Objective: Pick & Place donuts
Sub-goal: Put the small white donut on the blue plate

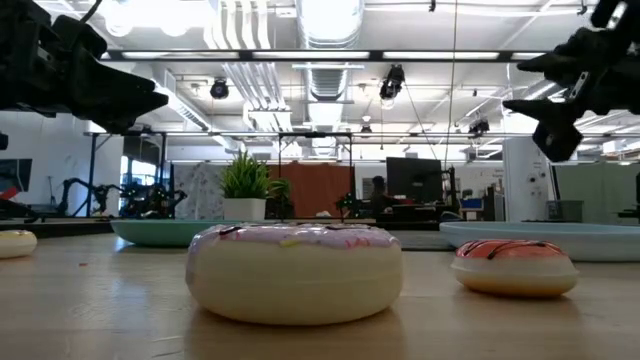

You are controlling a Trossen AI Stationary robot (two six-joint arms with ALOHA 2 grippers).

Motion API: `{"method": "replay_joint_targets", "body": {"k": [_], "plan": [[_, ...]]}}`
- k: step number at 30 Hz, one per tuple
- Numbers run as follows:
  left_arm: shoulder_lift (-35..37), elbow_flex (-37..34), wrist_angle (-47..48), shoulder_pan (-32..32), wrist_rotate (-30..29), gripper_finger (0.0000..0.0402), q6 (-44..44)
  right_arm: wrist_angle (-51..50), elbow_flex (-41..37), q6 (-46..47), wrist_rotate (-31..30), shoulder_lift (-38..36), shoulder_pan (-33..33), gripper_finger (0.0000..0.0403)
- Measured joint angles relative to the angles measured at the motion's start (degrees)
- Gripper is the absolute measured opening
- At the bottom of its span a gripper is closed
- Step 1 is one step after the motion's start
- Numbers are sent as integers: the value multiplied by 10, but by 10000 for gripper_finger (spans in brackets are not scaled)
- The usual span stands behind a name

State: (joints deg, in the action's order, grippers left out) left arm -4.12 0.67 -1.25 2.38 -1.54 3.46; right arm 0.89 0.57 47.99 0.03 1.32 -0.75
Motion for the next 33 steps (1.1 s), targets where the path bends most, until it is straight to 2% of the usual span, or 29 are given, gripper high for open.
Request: {"method": "replay_joint_targets", "body": {"k": [3, 6, 9, 11, 13, 16, 20, 28, 33], "plan": [[0, 0, 0, 0, 0, 156, 0, -1, 0, 124, 0, 0, 0, 206], [0, 0, 0, 0, 0, 156, 0, 10, 0, 203, 0, -1, -1, 206], [0, 0, 0, 0, 0, 156, 0, 74, 0, 198, 10, -1, -7, 206], [0, 0, 0, 0, 0, 156, 0, 114, 1, 184, 46, 5, -10, 206], [0, 0, 0, 0, 0, 156, 0, 116, 1, 202, 83, 21, -19, 205], [0, 0, 0, 0, 0, 156, 0, 99, 4, 219, 89, 70, -56, 199], [0, 0, 0, 0, 0, 156, 0, -37, 75, 206, 58, 172, -123, 192], [0, 0, 0, 0, 0, 156, 0, -379, 299, 157, -12, 407, -270, 189], [0, 0, 0, 0, 0, 156, 0, -465, 386, 178, -46, 535, -377, 189]]}}
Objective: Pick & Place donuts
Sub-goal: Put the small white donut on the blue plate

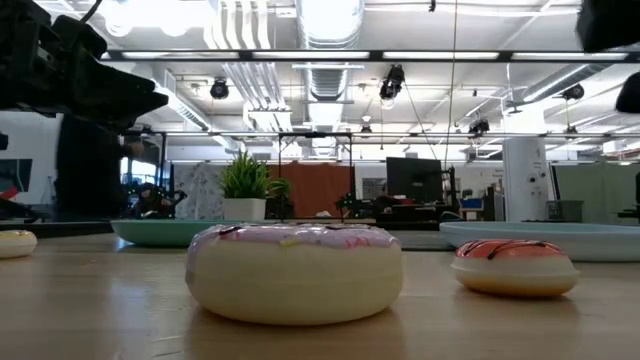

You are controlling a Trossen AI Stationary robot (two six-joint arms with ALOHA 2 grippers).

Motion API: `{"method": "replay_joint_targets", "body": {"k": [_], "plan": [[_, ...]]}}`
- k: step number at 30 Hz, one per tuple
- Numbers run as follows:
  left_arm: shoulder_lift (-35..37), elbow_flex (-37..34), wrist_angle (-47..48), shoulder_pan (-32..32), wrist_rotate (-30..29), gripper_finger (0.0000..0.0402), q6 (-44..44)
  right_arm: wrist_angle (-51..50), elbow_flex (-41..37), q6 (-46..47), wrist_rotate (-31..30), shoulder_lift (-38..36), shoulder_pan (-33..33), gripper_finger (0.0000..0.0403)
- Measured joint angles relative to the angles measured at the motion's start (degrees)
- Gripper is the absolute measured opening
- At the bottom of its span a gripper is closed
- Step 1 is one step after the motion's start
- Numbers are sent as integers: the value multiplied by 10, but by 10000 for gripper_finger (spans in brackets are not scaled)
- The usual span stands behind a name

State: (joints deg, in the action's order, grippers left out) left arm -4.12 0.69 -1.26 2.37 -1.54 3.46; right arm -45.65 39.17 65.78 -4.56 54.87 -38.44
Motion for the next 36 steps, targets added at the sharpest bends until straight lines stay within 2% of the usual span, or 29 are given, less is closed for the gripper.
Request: {"method": "replay_joint_targets", "body": {"k": [6, 9, 14, 21, 26, 36], "plan": [[0, 0, 0, 0, 0, 156, 0, -75, 93, 57, -88, 158, -120, 189], [0, 0, 0, 0, 0, 156, 0, -113, 130, 88, -92, 227, -156, 189], [0, 0, 0, 0, 0, 156, 0, -116, 172, 128, -85, 307, -194, 189], [0, 0, 0, 0, 0, 156, 0, -108, 209, 136, -85, 375, -212, 189], [0, 0, 0, 0, 0, 156, 0, -102, 213, 123, -60, 419, -212, 189], [0, 0, 0, 0, 0, 156, 0, -85, 203, 145, -59, 431, -212, 185]]}}
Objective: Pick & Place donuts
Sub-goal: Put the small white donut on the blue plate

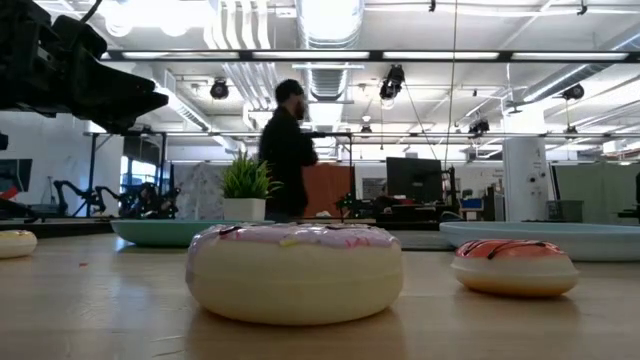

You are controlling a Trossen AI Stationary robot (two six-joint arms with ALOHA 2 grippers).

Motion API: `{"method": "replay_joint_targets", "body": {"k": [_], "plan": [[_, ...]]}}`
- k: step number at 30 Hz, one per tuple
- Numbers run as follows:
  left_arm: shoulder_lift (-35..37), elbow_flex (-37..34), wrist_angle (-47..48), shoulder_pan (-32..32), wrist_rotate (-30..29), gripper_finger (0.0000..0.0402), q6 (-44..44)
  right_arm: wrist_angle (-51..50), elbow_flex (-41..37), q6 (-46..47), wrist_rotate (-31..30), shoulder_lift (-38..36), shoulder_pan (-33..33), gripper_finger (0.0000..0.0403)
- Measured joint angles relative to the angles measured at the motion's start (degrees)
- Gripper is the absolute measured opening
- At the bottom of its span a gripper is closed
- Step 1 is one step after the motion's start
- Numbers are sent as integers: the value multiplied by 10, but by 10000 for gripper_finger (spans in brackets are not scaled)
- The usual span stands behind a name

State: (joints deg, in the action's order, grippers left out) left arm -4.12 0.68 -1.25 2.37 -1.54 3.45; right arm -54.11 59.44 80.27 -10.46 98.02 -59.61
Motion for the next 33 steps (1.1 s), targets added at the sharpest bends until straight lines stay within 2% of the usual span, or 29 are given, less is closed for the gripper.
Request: {"method": "replay_joint_targets", "body": {"k": [8, 13, 25, 29, 33], "plan": [[0, 0, 0, 0, 0, 156, 0, 76, -25, 25, 2, 0, 0, 146], [0, 0, 0, 0, 0, 156, 0, 72, -36, 66, 2, 2, 1, 124], [0, 0, 0, 0, 0, 156, 0, 10, -32, 53, 2, 4, 3, 117], [0, 0, 0, 0, 0, 156, 0, 12, -44, 56, 0, 4, 4, 96], [0, 0, 0, 0, 0, 156, 0, 10, -54, 78, -2, 4, 4, 55]]}}
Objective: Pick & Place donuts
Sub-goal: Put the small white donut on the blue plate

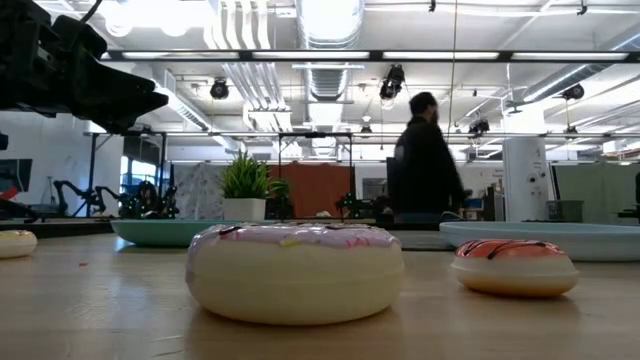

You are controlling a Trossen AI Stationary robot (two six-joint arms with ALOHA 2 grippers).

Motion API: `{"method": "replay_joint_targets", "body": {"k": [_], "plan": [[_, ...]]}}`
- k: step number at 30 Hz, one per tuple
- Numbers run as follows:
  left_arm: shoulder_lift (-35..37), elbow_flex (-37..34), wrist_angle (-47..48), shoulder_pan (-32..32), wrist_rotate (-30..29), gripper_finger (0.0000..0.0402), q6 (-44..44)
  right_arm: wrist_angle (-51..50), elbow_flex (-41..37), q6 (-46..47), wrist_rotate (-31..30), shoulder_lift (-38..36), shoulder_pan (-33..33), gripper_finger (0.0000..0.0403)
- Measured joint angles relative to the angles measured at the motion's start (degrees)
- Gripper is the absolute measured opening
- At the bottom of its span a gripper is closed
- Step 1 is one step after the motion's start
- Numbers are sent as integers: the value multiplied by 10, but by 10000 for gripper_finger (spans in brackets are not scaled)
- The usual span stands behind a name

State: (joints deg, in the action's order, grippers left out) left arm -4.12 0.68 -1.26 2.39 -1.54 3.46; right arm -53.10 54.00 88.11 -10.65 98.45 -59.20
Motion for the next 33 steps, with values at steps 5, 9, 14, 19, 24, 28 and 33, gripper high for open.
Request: {"method": "replay_joint_targets", "body": {"k": [5, 9, 14, 19, 24, 28, 33], "plan": [[0, 0, 0, 0, 0, 156, 0, -1, -6, 41, -3, -1, 2, 13], [0, 0, 0, 0, 0, 156, 0, -1, -8, 111, -21, -10, 2, 10], [0, 0, 0, 0, 0, 156, 0, 4, -13, 205, -118, -85, 2, 9], [0, 0, 0, 0, 0, 156, 0, 63, -75, 297, -299, -224, 2, 9], [0, 0, 0, 0, 0, 156, 0, 243, -203, 314, -433, -346, 27, 9], [0, 0, 0, 0, 0, 156, 0, 389, -290, 259, -434, -383, 73, 9], [0, 0, 0, 0, 0, 156, 0, 430, -334, 255, -376, -384, 129, 9]]}}
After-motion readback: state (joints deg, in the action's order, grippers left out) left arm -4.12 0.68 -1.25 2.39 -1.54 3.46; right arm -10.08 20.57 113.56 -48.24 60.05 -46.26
